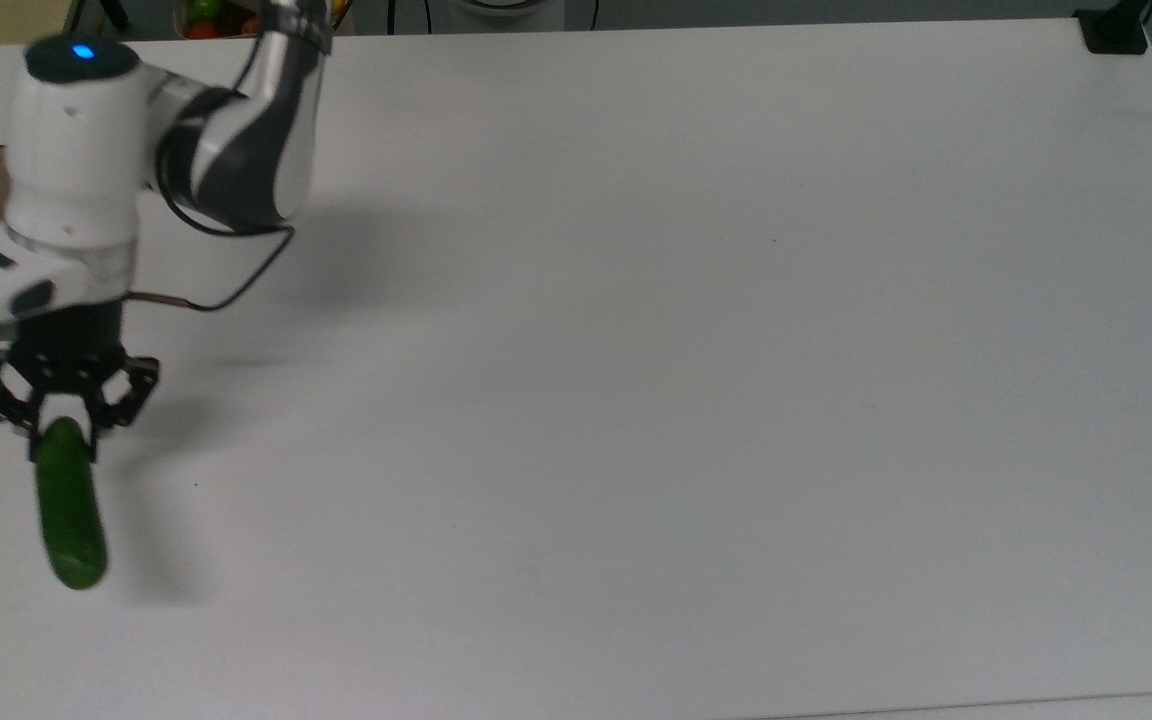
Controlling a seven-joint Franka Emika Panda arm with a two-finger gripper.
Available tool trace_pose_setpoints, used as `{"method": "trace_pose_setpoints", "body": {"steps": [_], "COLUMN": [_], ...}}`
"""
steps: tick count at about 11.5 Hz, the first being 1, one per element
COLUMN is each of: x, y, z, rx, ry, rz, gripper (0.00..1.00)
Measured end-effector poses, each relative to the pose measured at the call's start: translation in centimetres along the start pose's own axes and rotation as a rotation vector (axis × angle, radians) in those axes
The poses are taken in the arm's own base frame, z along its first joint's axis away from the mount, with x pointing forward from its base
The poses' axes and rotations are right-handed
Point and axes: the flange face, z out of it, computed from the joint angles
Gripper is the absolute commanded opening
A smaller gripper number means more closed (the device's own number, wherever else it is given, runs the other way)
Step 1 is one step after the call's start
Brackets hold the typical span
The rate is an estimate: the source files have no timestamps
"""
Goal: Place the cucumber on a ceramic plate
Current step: 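Lift the cucumber and carry it over the brown ceramic plate, then lower the cucumber onto the plate and open the gripper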
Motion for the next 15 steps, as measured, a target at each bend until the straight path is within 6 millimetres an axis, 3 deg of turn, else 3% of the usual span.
{"method": "trace_pose_setpoints", "body": {"steps": [2,5,8,9,12,13,14,15], "x": [-1.9,-7.4,-11.5,-12.5,-15.4,-16.2,-16.9,-17.4], "y": [3.2,8.0,11.0,11.6,11.7,11.9,12.1,12.1], "z": [-3.4,-7.8,-11.7,-12.1,-11.1,-10.9,-10.6,-10.2], "rx": [-0.009,0.033,0.117,0.132,0.165,0.170,0.174,0.176], "ry": [-0.014,-0.119,-0.272,-0.295,-0.336,-0.344,-0.354,-0.364], "rz": [0.047,0.115,0.115,0.106,0.083,0.078,0.066,0.058], "gripper": [0.03,0.03,0.03,0.03,0.10,0.35,0.46,0.51]}}
